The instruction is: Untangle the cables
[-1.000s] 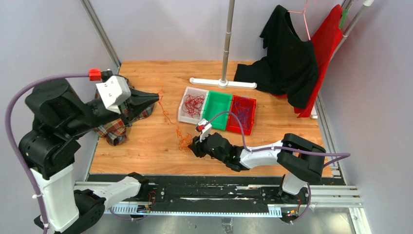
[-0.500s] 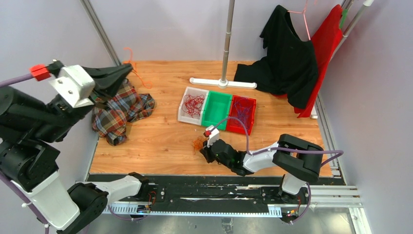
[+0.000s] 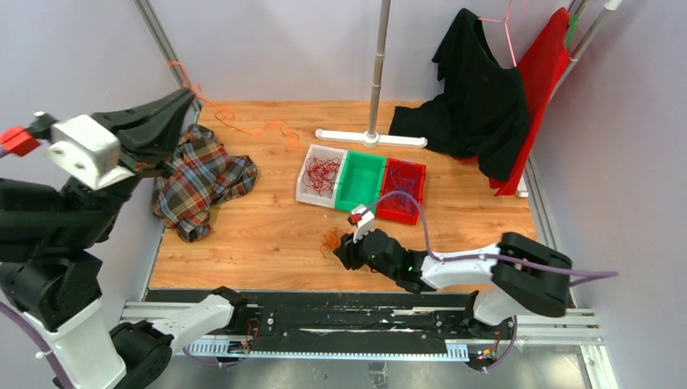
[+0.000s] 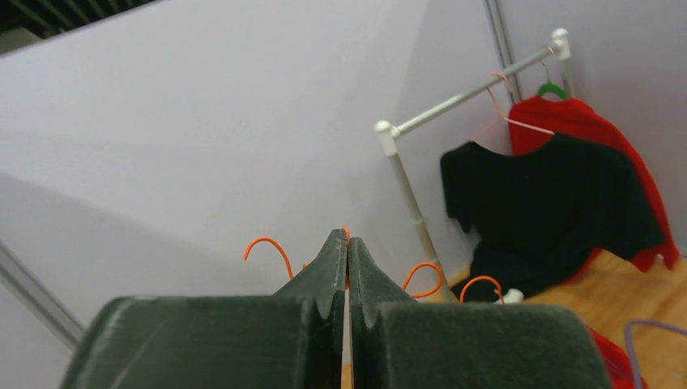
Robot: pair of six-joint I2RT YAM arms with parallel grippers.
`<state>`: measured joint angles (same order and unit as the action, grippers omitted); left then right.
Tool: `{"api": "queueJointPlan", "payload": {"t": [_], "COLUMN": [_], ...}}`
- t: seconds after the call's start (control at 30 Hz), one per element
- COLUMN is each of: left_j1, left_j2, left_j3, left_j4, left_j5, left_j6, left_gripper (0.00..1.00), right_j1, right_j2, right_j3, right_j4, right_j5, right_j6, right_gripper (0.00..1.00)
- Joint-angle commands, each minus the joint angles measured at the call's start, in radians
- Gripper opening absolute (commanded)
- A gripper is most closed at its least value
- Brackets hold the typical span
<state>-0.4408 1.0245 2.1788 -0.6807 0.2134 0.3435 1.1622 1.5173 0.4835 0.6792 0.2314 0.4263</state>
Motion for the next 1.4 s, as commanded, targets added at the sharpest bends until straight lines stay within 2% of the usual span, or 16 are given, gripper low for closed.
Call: {"api": "queueJointPlan", "payload": {"t": [0.0,0.17,0.23,0.5,0.73,0.9,1.37], "left_j1": [-0.003,-0.003,-0.003,-0.008,-0.038,-0.067,-0.102], "left_j2": [-0.032,-0.042,-0.032,0.049,0.138,0.256,0.53], "left_j3": [-0.144,-0.329,-0.388,-0.532,-0.613,-0.609,-0.483], "left_j4": [0.009,0.008,0.009,0.016,0.116,0.165,0.212], "left_j5": [0.092,0.205,0.236,0.297,0.305,0.318,0.344], "left_j6": [-0.084,-0.169,-0.186,-0.172,-0.157,-0.16,-0.122], "left_gripper": [0.0,0.0,0.01,0.0,0.0,0.0,0.01], "right_j1": [-0.009,-0.009,-0.009,-0.021,-0.053,-0.072,-0.139], "right_j2": [-0.161,-0.283,-0.322,-0.438,-0.487,-0.53,-0.581], "right_j3": [0.093,0.155,0.162,0.137,0.127,0.087,0.046], "right_j4": [-0.143,-0.257,-0.298,-0.301,-0.313,-0.327,-0.377], "right_j5": [-0.062,-0.067,-0.03,0.134,0.304,0.433,0.45], "right_j6": [-0.072,-0.14,-0.15,-0.201,-0.21,-0.192,-0.163], "right_gripper": [0.41,0.63,0.64,0.63,0.6,0.58,0.54]}}
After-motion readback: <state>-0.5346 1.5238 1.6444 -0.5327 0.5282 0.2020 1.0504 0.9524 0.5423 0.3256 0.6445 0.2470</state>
